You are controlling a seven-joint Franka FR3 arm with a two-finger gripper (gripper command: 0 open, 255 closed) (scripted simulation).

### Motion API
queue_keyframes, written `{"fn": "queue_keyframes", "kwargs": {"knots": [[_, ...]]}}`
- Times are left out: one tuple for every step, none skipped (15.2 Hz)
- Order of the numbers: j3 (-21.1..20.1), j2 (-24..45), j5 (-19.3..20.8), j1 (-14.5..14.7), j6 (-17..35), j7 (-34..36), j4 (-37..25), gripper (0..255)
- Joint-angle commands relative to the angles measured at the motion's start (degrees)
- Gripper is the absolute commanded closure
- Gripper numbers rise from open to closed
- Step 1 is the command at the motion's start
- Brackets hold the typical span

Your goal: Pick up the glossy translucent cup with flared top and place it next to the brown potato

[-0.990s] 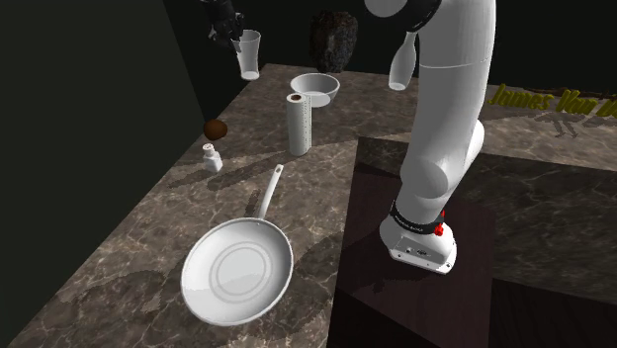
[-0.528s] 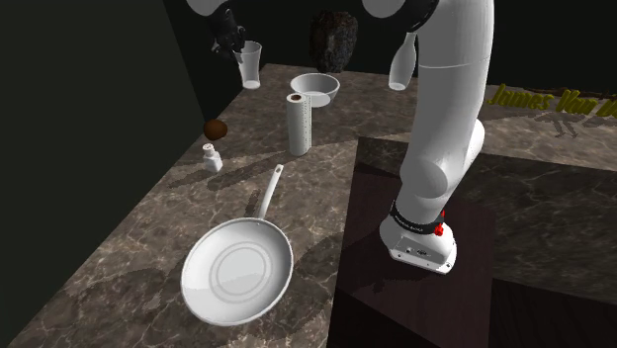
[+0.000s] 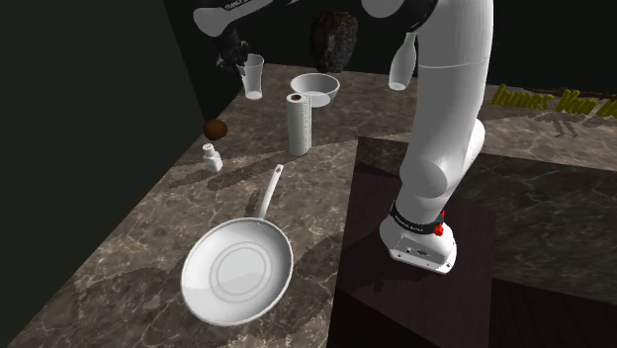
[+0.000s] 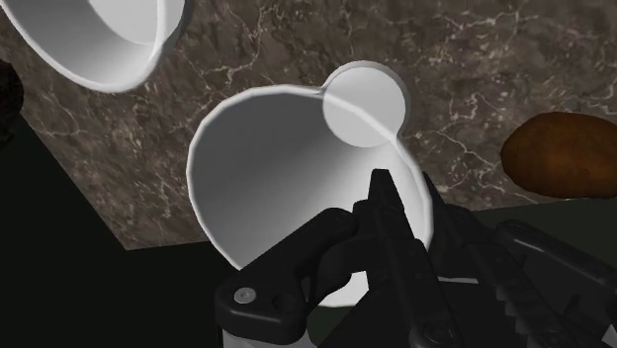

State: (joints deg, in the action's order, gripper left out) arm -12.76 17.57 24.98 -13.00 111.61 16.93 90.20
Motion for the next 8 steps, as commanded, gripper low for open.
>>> {"fn": "queue_keyframes", "kwargs": {"knots": [[0.05,0.34,0.29,0.04,1.22,0.59,0.97,255],[0.09,0.47,0.43,0.02,1.88,0.85,1.53,255],[0.13,0.62,0.58,0.0,2.52,1.12,2.08,255],[0.18,0.77,0.73,-0.01,3.16,1.39,2.61,255],[0.23,0.94,0.89,-0.02,3.79,1.66,3.12,255],[0.27,1.12,1.05,-0.03,4.42,1.93,3.62,255],[0.33,1.32,1.22,-0.04,5.05,2.2,4.1,255],[0.38,1.52,1.4,-0.04,5.67,2.48,4.57,255]]}}
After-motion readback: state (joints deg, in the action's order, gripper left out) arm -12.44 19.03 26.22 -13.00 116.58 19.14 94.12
